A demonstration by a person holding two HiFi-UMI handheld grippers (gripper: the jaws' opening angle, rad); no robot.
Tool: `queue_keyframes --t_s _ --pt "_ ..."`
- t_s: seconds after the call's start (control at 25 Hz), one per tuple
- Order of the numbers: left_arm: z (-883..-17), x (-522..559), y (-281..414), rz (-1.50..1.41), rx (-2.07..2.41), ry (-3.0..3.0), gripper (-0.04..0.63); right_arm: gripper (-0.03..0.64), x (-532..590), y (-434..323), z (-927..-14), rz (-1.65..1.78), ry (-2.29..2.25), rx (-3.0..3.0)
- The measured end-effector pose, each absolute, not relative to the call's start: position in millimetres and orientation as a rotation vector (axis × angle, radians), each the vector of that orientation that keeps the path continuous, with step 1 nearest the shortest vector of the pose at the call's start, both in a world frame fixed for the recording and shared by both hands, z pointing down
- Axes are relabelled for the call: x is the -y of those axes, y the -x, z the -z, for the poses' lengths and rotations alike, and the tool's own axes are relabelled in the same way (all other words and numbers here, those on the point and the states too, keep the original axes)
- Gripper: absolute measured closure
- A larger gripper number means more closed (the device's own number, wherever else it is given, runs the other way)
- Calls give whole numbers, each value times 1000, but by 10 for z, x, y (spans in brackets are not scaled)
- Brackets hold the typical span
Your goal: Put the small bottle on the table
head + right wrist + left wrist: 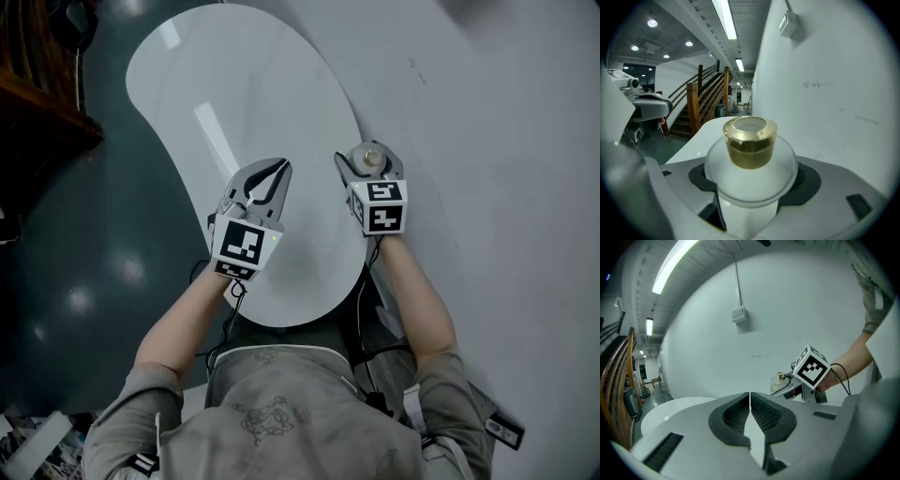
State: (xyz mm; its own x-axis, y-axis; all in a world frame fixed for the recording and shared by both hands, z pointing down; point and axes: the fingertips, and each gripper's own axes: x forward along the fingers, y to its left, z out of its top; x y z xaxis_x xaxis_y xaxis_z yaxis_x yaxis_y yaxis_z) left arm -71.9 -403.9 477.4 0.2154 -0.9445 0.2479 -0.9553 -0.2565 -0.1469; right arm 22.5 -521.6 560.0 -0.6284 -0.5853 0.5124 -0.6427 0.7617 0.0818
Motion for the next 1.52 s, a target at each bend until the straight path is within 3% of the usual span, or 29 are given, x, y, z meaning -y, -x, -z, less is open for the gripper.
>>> queue_keyframes --t_s 0.64,1.52 --pt "-5728 4338 652 -494 1774 -2397 572 272 5502 -192 -6894 -235 -908 2307" --pt "-5925 4281 532 -650 1673 -2388 572 270 5421 -231 -7166 -279 -904 2320"
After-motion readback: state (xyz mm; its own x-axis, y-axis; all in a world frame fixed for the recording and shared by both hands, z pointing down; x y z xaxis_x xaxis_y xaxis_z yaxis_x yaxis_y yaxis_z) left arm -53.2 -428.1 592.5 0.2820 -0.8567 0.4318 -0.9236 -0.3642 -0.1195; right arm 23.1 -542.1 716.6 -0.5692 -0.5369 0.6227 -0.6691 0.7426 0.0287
